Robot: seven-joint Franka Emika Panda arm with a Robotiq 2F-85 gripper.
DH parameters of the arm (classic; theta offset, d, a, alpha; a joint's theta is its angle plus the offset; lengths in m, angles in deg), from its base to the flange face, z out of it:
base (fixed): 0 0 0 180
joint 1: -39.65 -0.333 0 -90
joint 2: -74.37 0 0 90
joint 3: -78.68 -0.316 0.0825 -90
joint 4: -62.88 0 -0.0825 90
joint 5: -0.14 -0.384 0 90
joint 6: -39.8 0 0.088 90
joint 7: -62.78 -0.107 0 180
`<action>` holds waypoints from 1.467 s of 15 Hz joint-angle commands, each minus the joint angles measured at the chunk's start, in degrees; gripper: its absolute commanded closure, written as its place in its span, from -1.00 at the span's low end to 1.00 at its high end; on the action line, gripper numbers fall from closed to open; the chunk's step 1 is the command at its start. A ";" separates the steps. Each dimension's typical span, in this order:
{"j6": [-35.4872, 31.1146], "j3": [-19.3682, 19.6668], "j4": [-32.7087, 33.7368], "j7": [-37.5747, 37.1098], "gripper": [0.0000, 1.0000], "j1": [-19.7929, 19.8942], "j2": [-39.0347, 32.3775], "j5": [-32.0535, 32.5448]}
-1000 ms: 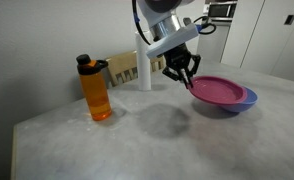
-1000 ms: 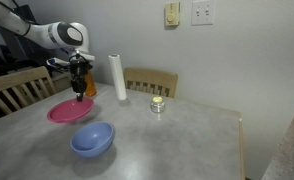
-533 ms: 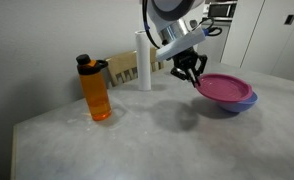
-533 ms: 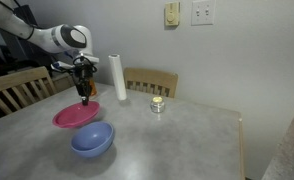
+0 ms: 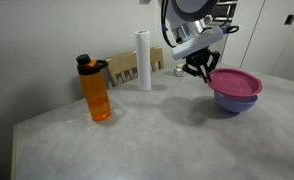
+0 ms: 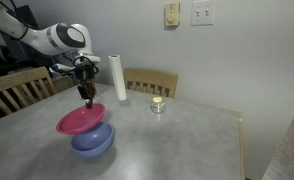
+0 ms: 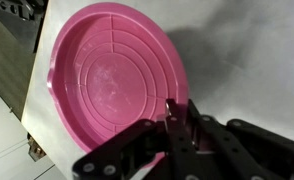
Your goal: Put the pink lid on the blue bowl
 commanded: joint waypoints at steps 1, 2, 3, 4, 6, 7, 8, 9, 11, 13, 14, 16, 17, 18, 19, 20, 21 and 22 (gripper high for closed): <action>-6.34 0.27 -9.17 1.26 0.94 1.59 5.55 2.33; -9.30 0.46 -11.60 1.41 0.94 2.05 6.51 3.24; -12.54 0.82 -13.90 1.11 0.94 2.43 7.34 4.49; -15.25 1.16 -15.68 1.21 0.94 2.85 7.77 5.65; -21.22 1.91 -19.50 1.73 0.94 3.84 8.46 7.86; -23.32 2.26 -20.66 2.39 0.94 4.38 8.53 8.60; -24.92 2.49 -21.56 3.16 0.94 4.86 8.48 8.99; -26.07 2.59 -22.11 4.79 0.94 5.33 8.38 9.30; -26.64 2.69 -22.18 7.71 0.94 5.83 8.05 9.21; -25.92 2.50 -21.75 10.84 0.94 6.01 8.12 8.79; -25.91 2.37 -21.71 12.32 0.94 6.01 8.22 8.62; -25.38 1.95 -21.75 14.97 0.94 5.86 8.65 7.87; -24.89 1.77 -21.87 15.86 0.94 5.69 8.93 7.48; -24.66 1.53 -22.10 16.90 0.94 5.68 9.26 7.09; -24.21 1.35 -22.36 17.30 0.94 5.58 9.56 6.60; -23.62 1.11 -22.69 17.71 0.94 5.46 9.86 6.07; -23.54 0.91 -23.10 18.04 0.94 5.30 10.10 5.84; -23.28 0.71 -23.34 18.23 0.94 5.14 10.19 5.53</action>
